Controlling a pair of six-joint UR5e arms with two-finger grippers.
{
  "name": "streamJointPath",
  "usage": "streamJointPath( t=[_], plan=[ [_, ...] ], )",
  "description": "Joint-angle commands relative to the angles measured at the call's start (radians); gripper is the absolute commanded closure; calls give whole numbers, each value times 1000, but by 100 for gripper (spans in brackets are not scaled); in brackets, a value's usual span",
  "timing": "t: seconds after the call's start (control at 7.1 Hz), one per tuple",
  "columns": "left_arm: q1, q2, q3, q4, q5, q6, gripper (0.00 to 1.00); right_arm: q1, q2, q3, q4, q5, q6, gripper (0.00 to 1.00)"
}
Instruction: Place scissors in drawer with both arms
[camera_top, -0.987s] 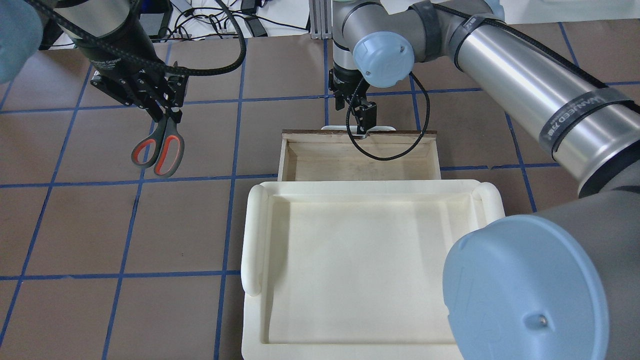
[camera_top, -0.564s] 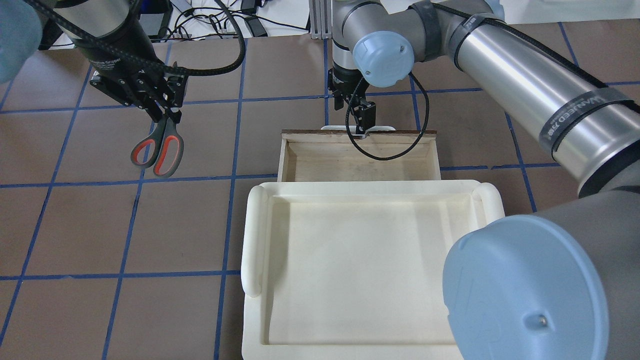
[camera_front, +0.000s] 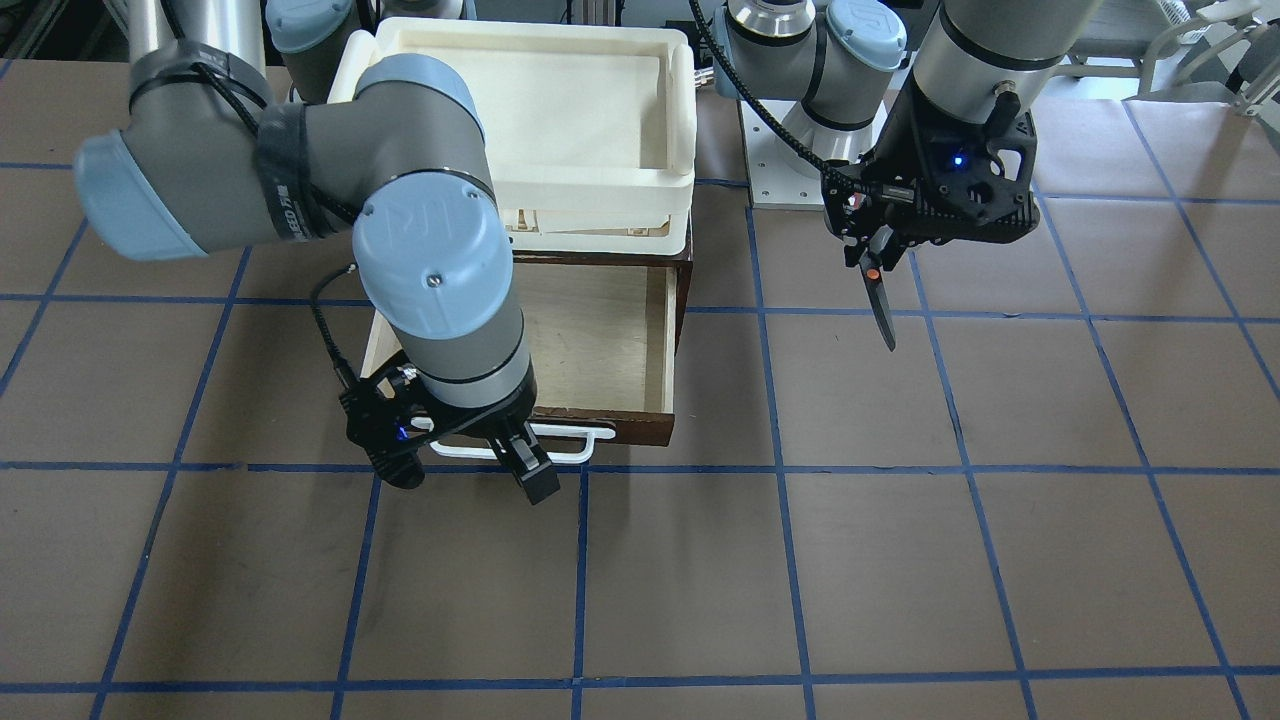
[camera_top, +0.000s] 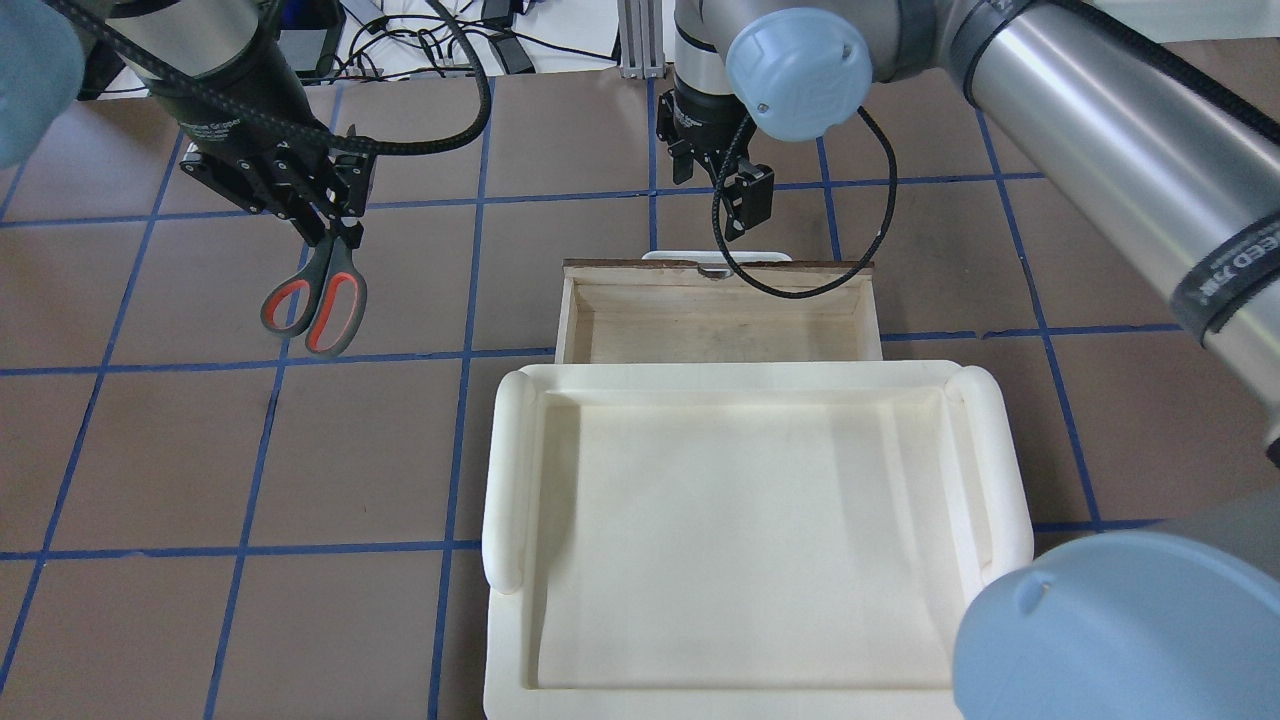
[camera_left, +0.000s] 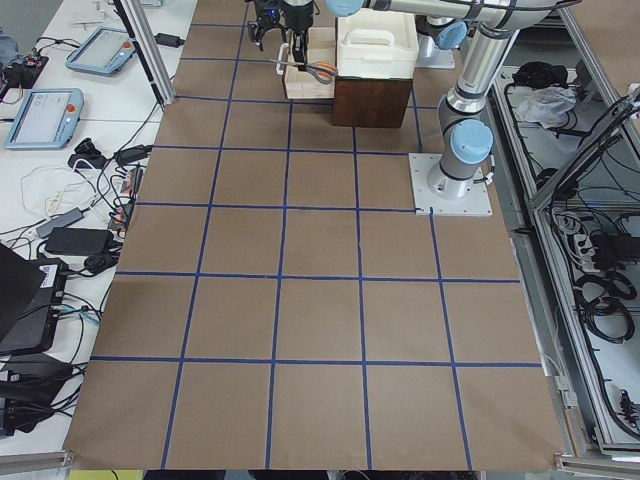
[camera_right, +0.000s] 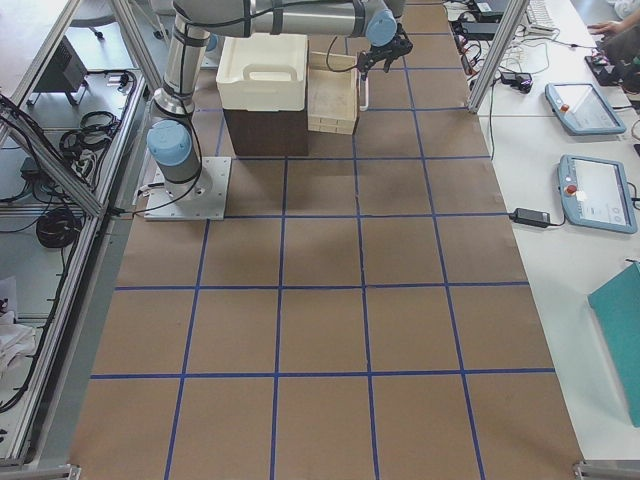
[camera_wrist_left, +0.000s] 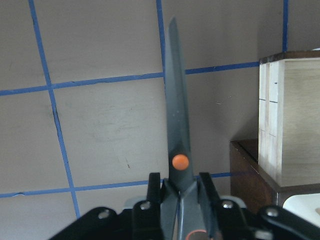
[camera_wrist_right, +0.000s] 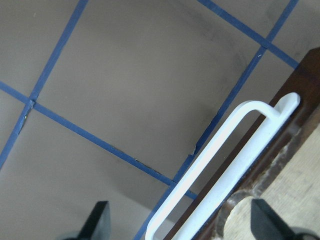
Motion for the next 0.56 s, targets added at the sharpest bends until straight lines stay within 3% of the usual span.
streamJointPath(
  t=[0.0,0.14,0.42],
  plan=[
    [-2,1,-22,13,1,166,90,-62,-86,10,1,-80,-314,0],
    [-11,4,-24,13,3,292,90,-100,-103,12,-1,-83,-393,0],
    [-62,-2,-25,15,84,636,90,-177,-131,17,-14,-80,-748,0]
  ],
)
